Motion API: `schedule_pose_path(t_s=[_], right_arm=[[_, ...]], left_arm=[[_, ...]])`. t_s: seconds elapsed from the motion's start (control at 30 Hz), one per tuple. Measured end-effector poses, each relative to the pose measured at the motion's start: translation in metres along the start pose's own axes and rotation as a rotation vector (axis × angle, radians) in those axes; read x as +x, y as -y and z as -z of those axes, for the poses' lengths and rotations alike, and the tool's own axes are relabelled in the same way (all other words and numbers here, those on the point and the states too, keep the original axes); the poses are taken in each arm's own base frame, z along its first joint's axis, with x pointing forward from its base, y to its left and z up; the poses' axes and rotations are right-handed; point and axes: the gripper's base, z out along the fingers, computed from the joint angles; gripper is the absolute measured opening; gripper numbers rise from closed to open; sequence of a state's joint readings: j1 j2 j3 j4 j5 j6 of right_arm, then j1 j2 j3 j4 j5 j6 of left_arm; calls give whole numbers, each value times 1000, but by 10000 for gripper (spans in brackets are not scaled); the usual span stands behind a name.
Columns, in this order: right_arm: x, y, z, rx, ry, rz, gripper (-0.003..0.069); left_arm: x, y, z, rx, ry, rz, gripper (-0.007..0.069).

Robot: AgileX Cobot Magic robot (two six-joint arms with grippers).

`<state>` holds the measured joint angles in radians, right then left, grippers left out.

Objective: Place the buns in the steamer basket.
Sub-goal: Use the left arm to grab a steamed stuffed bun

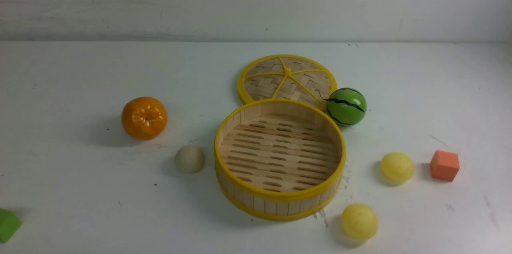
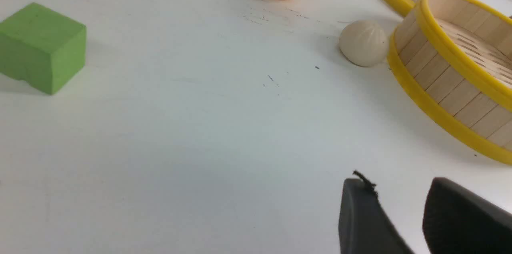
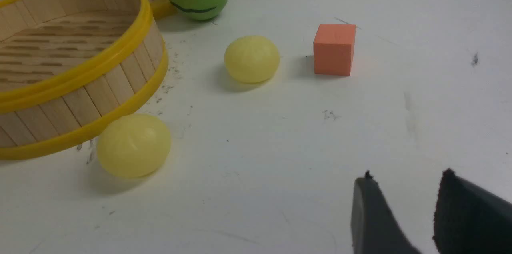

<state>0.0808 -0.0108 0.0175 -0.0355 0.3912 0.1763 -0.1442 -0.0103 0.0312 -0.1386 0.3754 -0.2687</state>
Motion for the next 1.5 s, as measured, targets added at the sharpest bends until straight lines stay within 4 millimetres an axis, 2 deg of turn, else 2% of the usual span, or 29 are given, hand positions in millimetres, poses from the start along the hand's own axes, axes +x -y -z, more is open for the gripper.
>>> schedule_pose_path(t_s=[0.9, 0.97, 1.1, 1.13, 1.17, 1.27, 1.4, 1.43, 1.47, 1.5], right_arm=[[0, 0, 0, 0, 0, 0, 239], [0, 0, 0, 0, 0, 0, 239], [0, 0, 0, 0, 0, 0, 239], [0, 0, 0, 0, 0, 0, 239], [0, 0, 0, 0, 0, 0, 239], [0, 0, 0, 0, 0, 0, 239], [0, 0, 0, 0, 0, 0, 239], [0, 0, 0, 0, 0, 0, 239], [0, 0, 0, 0, 0, 0, 239], [0, 0, 0, 0, 0, 0, 239]], left_arm=[[-1, 0, 0, 4, 11, 3, 237], [-3, 1, 0, 17, 32, 37, 237], [-13, 9, 1, 126, 118, 422, 237], [-13, 9, 1, 130, 117, 438, 237], [-17, 10, 2, 160, 155, 530, 237], [-26, 10, 4, 192, 250, 591, 237], [-42, 18, 13, 239, 283, 601, 171], [-54, 26, 21, 272, 284, 554, 109], [-57, 28, 24, 282, 288, 546, 100], [-69, 38, 33, 302, 252, 465, 13]])
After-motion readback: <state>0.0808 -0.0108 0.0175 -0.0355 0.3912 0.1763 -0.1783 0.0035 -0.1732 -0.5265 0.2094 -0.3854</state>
